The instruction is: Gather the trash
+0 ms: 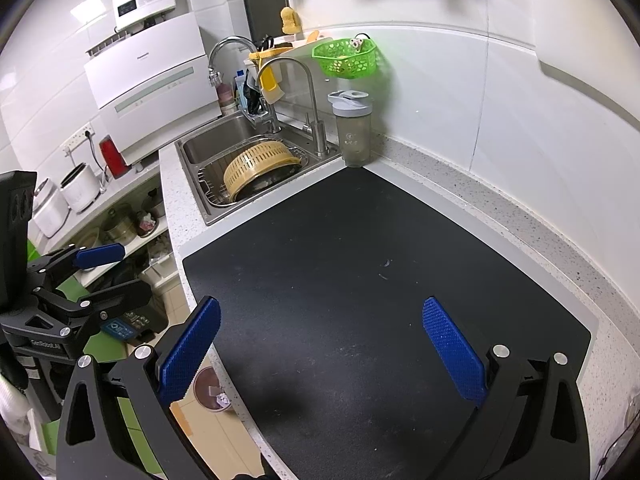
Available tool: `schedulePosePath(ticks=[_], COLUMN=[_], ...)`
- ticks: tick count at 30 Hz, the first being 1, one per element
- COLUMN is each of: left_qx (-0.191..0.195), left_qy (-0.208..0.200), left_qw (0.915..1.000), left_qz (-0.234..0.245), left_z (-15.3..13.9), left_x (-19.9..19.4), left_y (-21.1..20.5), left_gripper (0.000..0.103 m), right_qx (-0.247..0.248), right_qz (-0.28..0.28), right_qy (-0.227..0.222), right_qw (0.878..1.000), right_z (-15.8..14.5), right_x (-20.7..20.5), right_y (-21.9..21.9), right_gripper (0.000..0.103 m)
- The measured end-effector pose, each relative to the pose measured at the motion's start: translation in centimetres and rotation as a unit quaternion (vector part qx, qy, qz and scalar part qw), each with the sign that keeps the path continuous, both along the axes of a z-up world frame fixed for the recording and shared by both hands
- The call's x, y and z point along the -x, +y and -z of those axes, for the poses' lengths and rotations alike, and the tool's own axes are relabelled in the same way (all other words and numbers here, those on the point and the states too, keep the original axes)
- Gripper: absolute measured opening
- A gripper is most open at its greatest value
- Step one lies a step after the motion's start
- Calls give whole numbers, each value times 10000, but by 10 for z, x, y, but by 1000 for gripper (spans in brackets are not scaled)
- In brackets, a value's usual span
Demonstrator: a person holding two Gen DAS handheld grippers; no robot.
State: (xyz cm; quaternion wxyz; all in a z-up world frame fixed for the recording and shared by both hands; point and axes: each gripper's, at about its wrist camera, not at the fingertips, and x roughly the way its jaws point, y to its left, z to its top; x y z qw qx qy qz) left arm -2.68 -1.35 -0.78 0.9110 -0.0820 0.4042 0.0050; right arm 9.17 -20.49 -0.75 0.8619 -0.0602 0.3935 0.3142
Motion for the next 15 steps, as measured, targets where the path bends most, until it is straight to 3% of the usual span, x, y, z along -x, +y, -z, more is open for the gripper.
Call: schedulePosePath(ticks=[15], left_qx=[-44], left_qy=[15], left_qw=[10000], left_qz=[10], left_z=[2], left_x=[1], left_y=[1], left_gripper=[100], right_qx=[9], right_qz=[-16], right_qy=[12], right_qw=[10000], right_z=[1], right_x=[-1], right_y=[1], right_gripper=[97])
